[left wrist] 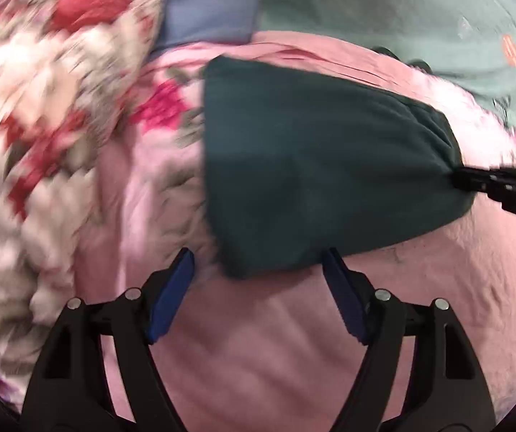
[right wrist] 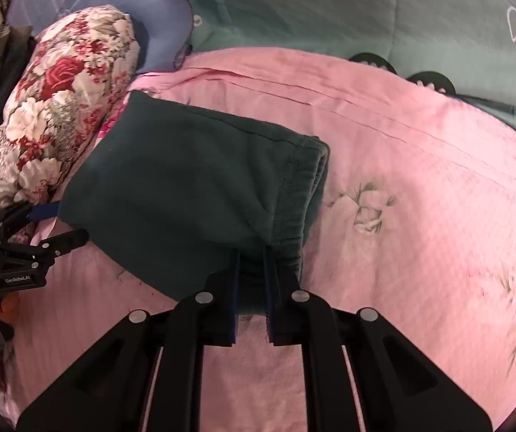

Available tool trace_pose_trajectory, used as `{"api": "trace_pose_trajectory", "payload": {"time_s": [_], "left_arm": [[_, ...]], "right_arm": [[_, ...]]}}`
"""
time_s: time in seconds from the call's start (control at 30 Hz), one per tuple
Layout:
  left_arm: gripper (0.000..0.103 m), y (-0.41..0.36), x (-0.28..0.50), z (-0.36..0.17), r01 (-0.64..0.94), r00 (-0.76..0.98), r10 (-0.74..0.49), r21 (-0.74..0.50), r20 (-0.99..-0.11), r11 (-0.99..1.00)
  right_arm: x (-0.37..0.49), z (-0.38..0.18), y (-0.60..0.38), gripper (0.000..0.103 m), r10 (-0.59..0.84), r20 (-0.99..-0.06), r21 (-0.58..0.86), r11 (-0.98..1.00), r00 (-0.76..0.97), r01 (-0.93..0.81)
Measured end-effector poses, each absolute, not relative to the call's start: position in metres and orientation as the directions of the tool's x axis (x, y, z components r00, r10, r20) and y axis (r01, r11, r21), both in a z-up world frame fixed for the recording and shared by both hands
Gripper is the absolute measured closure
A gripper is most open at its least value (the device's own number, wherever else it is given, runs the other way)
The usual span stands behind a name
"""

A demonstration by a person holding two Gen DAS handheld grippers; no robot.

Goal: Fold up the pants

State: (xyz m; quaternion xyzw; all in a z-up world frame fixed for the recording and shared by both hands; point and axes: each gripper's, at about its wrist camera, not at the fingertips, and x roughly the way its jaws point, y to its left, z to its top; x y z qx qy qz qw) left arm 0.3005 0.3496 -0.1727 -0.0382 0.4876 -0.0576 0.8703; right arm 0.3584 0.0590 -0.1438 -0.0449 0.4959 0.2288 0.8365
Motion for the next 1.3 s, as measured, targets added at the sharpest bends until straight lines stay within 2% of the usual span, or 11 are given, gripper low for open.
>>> {"api": "trace_pose_trajectory", "payload": {"time_s": [0.1,0.17,0.27,0.37,0.53,0.57,0.83,1.0,1.1,1.17,1.3], "left_arm": [[0.03,0.373,0.286,-0.155,0.027,0.542,-0.204,-0.225,-0.815,0.974],[0.03,0.375,0.277,-0.146,0.035,0.554,-0.231,-0.255,-0.8,0.966],[0.03,0.365,0.272,-0.144,0.075,0.564,-0.226,-0.223,-0.794,0.972],[0.03,0.359,0.278,-0.154,0.059,0.548,-0.145,-0.135,-0.824,0.989],[0.058,0.366,0.285,-0.162,0.042,0.521,-0.041,-0.023,-0.852,0.999],[0.06,0.368,0.284,-0.163,0.042,0.518,-0.03,-0.009,-0.855,0.999],[0.062,0.38,0.297,-0.16,-0.042,0.556,-0.066,-0.107,-0.829,0.993],[0.061,0.365,0.293,-0.164,-0.134,0.492,0.118,0.058,-0.862,0.989],[0.07,0.365,0.285,-0.164,-0.204,0.465,0.235,0.155,-0.854,0.967],[0.07,0.369,0.279,-0.158,-0.215,0.469,0.194,0.101,-0.862,0.971],[0.042,0.369,0.27,-0.126,-0.236,0.566,0.141,0.004,-0.812,0.972]], "right_arm": [[0.352,-0.133,0.06,0.09,0.326,-0.847,0.132,0.894,0.419,-0.428],[0.344,-0.125,0.057,0.089,0.38,-0.815,0.182,0.885,0.439,-0.429],[0.338,-0.12,0.065,0.088,0.402,-0.806,0.201,0.876,0.434,-0.439],[0.338,-0.126,0.074,0.088,0.4,-0.817,0.197,0.871,0.416,-0.45],[0.339,-0.139,0.073,0.088,0.373,-0.838,0.189,0.884,0.399,-0.428],[0.339,-0.142,0.071,0.088,0.373,-0.84,0.198,0.886,0.394,-0.419],[0.337,-0.156,0.075,0.087,0.35,-0.857,0.178,0.89,0.377,-0.421],[0.34,-0.163,0.073,0.088,0.319,-0.871,0.161,0.904,0.374,-0.396],[0.34,-0.167,0.07,0.088,0.3,-0.88,0.149,0.91,0.367,-0.386],[0.34,-0.166,0.068,0.088,0.308,-0.883,0.167,0.911,0.355,-0.376],[0.328,-0.13,0.065,0.087,0.451,-0.801,0.3,0.871,0.393,-0.388]]}}
